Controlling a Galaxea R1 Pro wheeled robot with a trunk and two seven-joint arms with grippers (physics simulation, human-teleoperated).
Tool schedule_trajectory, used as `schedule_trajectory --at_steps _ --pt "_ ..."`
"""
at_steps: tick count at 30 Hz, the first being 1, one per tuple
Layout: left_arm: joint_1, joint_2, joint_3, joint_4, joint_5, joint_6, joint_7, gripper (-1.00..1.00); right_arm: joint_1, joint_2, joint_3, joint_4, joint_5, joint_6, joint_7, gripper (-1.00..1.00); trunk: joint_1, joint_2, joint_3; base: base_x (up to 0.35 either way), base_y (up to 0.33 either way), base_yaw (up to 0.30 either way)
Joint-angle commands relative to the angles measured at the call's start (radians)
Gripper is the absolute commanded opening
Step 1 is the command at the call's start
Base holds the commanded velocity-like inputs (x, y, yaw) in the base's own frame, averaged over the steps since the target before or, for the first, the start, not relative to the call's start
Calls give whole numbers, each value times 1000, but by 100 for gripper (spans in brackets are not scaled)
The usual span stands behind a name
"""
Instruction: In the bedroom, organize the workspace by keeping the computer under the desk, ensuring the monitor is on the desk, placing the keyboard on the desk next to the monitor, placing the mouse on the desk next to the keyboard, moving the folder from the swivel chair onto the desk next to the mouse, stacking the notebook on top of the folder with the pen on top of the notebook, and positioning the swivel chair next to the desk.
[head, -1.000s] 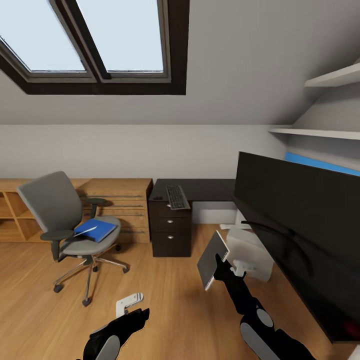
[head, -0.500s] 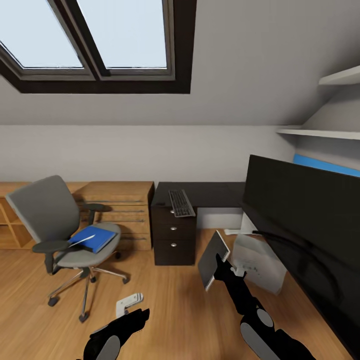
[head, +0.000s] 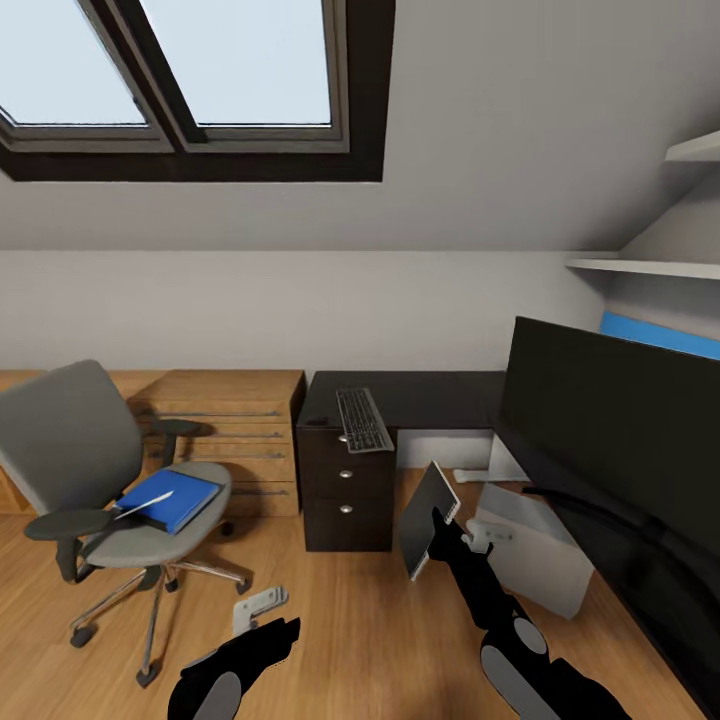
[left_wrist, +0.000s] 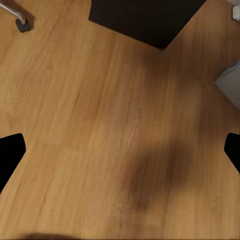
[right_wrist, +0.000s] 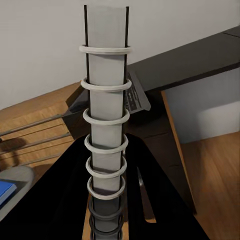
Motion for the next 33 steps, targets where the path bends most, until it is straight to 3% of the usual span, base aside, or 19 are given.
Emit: schedule_trajectory --at_steps 1,33 --pt "-1 1 -3 -2 10 0 10 100 -2 -1 4 -1 -9 -8 -2 -100 1 -1 -1 321 0 0" --pt "-1 1 -3 -1 10 0 8 100 0 -7 9 -14 -8 -10 5 -100 1 -1 -1 319 -2 0"
